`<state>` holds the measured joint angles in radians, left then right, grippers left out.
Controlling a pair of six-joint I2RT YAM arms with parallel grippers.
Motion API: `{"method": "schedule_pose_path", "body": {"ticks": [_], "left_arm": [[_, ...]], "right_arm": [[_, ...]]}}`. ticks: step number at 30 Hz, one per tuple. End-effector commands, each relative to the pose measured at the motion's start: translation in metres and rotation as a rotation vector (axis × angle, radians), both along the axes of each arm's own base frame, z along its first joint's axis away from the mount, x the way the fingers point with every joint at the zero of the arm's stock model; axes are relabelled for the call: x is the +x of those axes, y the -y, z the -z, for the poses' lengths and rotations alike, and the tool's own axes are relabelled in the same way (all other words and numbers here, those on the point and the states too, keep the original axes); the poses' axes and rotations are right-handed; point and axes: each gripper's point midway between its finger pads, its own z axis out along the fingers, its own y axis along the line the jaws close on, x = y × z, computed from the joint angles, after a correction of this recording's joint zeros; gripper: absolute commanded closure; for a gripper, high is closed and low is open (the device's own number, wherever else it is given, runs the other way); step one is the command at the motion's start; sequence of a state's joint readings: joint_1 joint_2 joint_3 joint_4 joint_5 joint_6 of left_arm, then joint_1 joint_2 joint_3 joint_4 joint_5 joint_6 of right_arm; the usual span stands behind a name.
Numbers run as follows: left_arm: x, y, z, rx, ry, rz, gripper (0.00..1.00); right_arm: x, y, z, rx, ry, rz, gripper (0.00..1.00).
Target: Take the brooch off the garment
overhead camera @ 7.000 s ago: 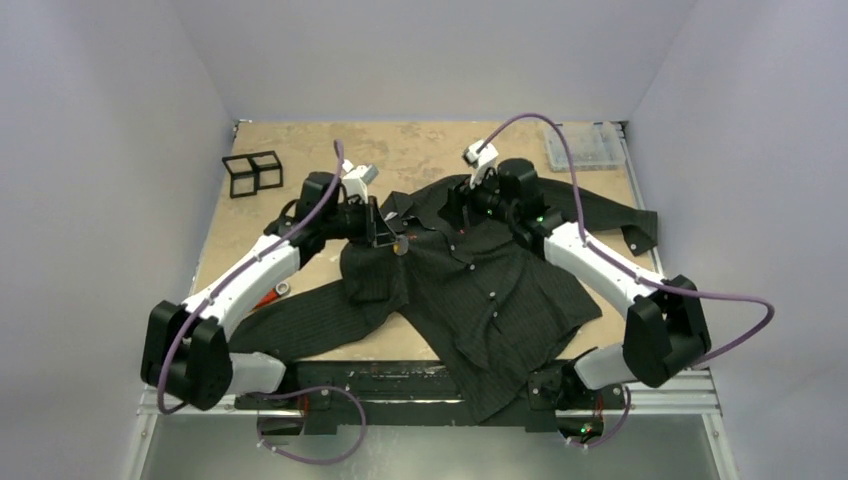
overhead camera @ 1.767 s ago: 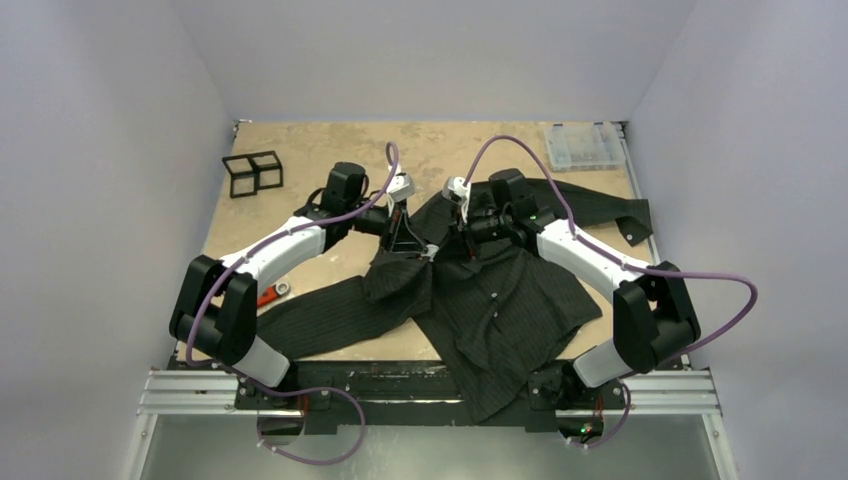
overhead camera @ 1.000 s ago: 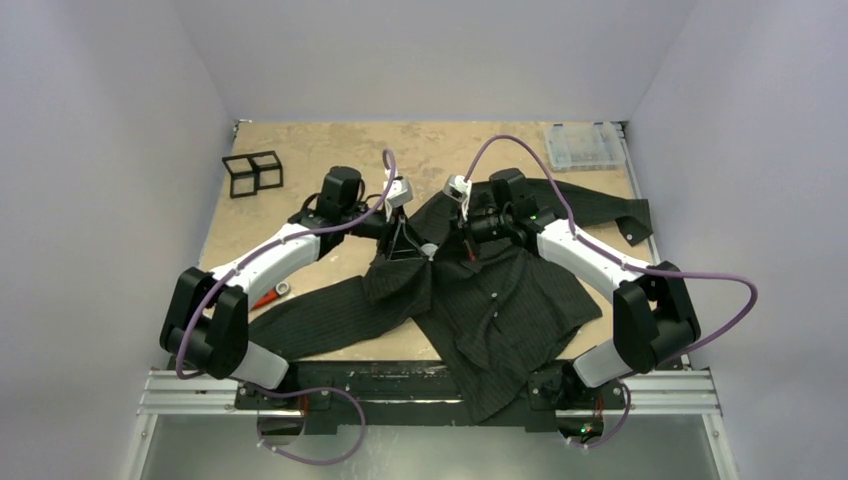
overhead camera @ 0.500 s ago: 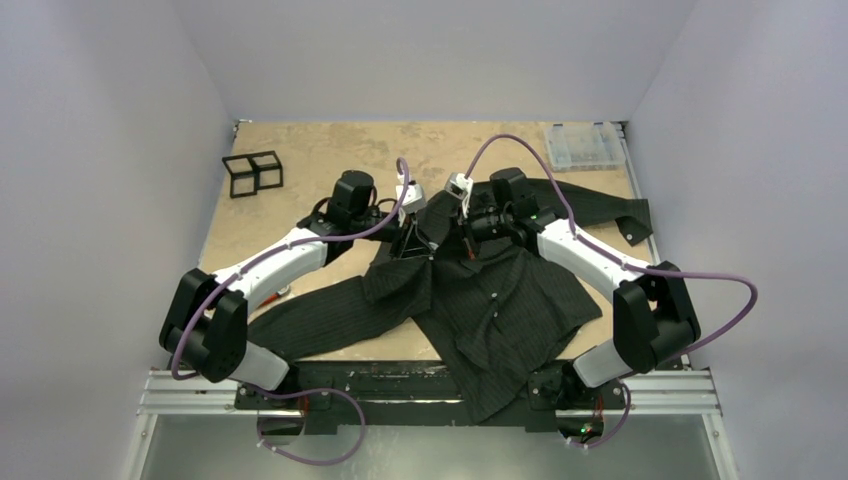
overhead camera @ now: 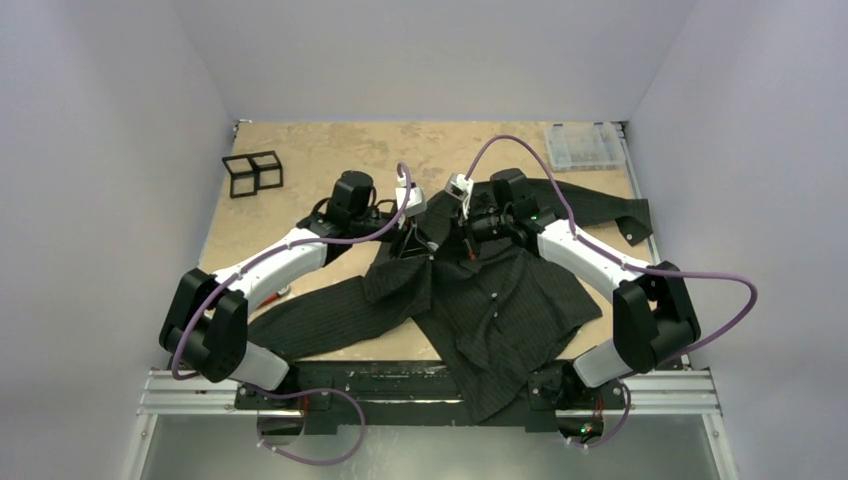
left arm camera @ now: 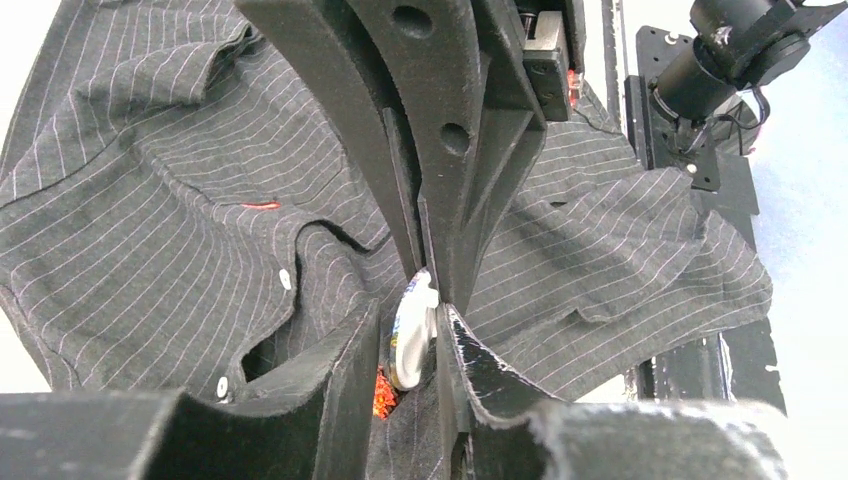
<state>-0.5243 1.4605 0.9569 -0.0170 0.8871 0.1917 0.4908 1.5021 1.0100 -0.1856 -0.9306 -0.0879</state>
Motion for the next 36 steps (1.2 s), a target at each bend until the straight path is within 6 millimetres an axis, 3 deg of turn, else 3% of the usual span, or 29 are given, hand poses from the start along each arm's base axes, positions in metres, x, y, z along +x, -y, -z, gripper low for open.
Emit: {"method": "schedule_pose_path", "body": {"ticks": [1,8,10,14,32,36], "left_arm": [[0.013,-0.009,-0.006,-0.001,0.091,-0.026,0.71],[0.016,-0.013,-0.005,0.018,0.102,-0.049,0.65],[0.016,-0.013,-0.006,0.016,0.101,-0.049,0.67],[0.010,-0.006,-0.015,-0.023,0.109,-0.006,0.60],[0.006,0.010,-0.009,-0.031,0.016,0.002,0.54],[0.017,0.007,-0.009,-0.032,0.011,-0.048,0.73]], "right_arm": [[-0.005,-0.001,-0.024,0.052,0.074,-0.035,1.00],[-0.003,-0.001,-0.023,0.043,0.084,-0.028,1.00],[-0.001,-0.001,-0.022,0.041,0.081,-0.018,1.00],[-0.001,-0.001,-0.021,0.042,0.068,-0.005,1.00],[0.000,-0.001,-0.021,0.049,0.061,0.022,1.00],[-0.001,0.001,-0.021,0.047,0.078,0.019,1.00]]}}
